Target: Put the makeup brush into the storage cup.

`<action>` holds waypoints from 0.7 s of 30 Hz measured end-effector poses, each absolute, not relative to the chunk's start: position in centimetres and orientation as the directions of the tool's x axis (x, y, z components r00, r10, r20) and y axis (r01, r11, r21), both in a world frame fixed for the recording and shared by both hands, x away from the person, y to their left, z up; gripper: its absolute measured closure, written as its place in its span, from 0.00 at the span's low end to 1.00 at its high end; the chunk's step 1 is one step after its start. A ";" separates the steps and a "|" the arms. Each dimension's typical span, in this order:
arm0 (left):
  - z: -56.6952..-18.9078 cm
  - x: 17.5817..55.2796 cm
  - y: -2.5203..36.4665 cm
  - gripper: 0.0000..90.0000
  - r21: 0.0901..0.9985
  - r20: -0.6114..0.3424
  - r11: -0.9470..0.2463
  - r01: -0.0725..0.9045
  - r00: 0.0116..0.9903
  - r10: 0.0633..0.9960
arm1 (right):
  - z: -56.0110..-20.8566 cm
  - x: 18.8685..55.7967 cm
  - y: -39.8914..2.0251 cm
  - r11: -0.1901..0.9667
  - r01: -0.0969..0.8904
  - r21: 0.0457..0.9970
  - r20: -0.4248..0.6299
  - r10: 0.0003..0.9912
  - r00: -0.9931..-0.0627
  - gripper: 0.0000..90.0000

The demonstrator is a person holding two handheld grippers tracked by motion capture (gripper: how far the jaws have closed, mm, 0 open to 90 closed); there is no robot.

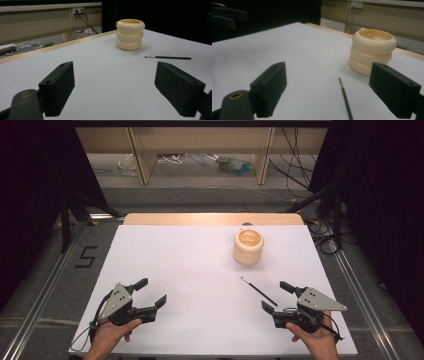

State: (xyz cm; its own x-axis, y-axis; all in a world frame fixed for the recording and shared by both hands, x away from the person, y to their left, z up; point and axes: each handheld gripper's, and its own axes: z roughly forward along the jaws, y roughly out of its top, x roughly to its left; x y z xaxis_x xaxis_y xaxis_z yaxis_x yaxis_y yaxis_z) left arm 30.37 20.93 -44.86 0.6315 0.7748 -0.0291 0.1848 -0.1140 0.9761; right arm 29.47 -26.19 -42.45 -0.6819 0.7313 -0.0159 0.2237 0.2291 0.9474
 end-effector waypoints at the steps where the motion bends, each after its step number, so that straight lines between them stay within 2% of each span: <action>1: -44.9 30.4 20.9 0.18 0.977 -0.031 -0.111 0.182 0.634 0.772 | -42.3 29.6 -26.0 0.242 0.219 0.945 -0.026 0.724 -0.689 0.17; 6: -44.9 30.4 20.9 0.18 0.976 -0.028 -0.115 0.183 0.635 0.772 | -41.6 30.0 -25.4 0.310 0.187 0.932 -0.093 0.705 -0.703 0.17; 21: -44.8 30.4 20.8 0.18 0.976 -0.019 -0.123 0.177 0.638 0.770 | -39.6 33.3 -24.4 0.510 0.302 0.805 -0.147 0.666 -0.732 0.19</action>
State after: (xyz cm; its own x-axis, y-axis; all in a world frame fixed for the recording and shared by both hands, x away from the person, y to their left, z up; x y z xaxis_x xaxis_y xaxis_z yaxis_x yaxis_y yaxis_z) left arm 30.36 20.79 -44.84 0.6382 0.7696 -0.0191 0.1775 -0.1229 0.9764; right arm 33.34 -24.39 -39.60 -0.7316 0.6657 -0.1466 0.3024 0.5097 0.8055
